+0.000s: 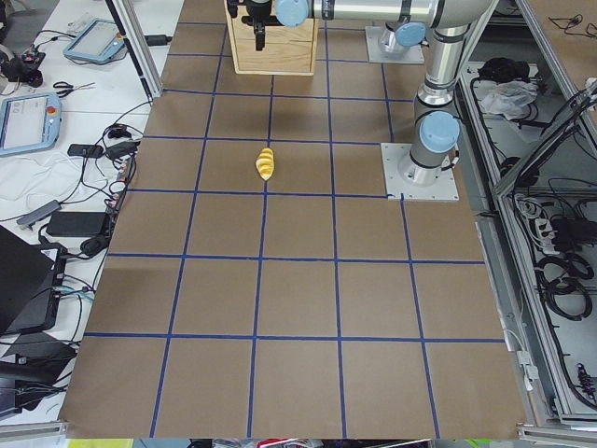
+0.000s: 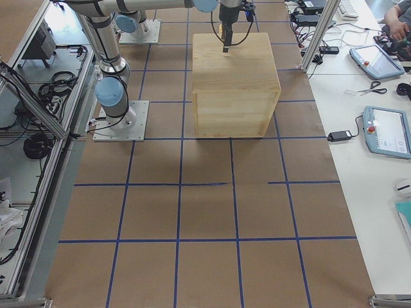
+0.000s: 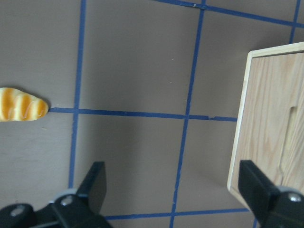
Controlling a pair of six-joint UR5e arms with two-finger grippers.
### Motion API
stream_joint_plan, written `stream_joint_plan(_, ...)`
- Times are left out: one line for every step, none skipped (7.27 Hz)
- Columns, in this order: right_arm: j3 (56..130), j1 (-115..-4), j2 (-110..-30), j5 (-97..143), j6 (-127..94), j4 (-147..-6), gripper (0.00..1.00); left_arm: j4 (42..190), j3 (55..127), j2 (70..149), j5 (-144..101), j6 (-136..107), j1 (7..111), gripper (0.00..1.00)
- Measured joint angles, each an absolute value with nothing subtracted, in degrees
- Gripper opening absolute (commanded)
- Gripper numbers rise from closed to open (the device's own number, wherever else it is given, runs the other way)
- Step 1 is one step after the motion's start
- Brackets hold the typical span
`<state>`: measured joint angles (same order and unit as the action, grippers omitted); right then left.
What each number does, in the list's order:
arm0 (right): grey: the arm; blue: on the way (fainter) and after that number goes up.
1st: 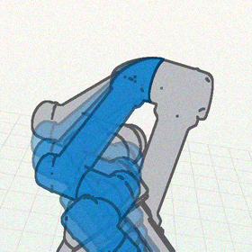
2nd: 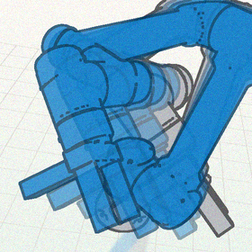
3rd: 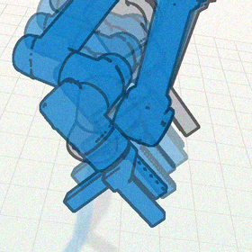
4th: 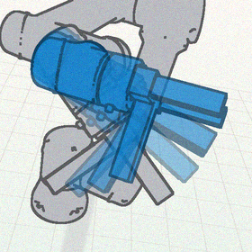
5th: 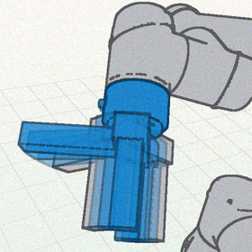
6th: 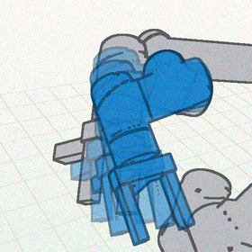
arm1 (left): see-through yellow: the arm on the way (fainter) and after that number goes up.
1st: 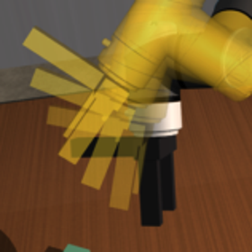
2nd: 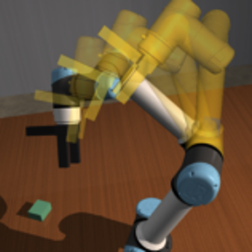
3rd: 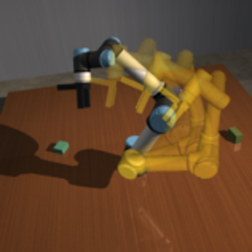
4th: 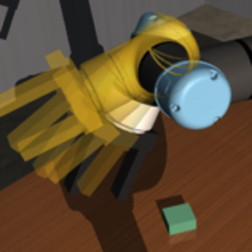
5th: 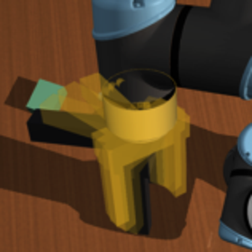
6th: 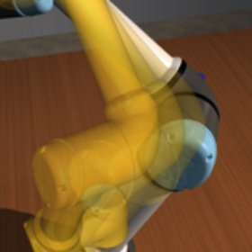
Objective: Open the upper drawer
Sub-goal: 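Move the left gripper toward the black drawer handle on the cabinet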
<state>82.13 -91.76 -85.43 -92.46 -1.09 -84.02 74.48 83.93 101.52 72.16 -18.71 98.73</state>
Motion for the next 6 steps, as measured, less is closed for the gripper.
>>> stream_joint_plan(82.13,-91.76,-85.43,-92.46,-1.12,-84.02,1.0,71.75,84.25,103.34,69.15,-21.04,100.9,1.0)
stream_joint_plan(82.15,-91.75,-85.43,-92.46,-1.13,-84.02,1.0,69.24,84.7,104.99,67.51,-22.99,102.87,1.0)
stream_joint_plan(82.15,-91.73,-85.43,-92.46,-1.14,-84.02,1.0,66.96,85.32,106.2,66.85,-24.34,104.4,1.0)
stream_joint_plan(82.13,-91.73,-85.43,-92.46,-1.13,-84.02,1.0,65.2,85.99,107.01,66.62,-24.91,105.39,1.0)
stream_joint_plan(82.11,-91.74,-85.43,-92.46,-1.11,-84.02,1.0,63.9,86.52,107.65,66.44,-25.12,106.1,1.0)
stream_joint_plan(82.1,-91.75,-85.43,-92.46,-1.12,-84.02,1.0,63.25,86.76,108.21,65.92,-25.22,106.63,1.0)
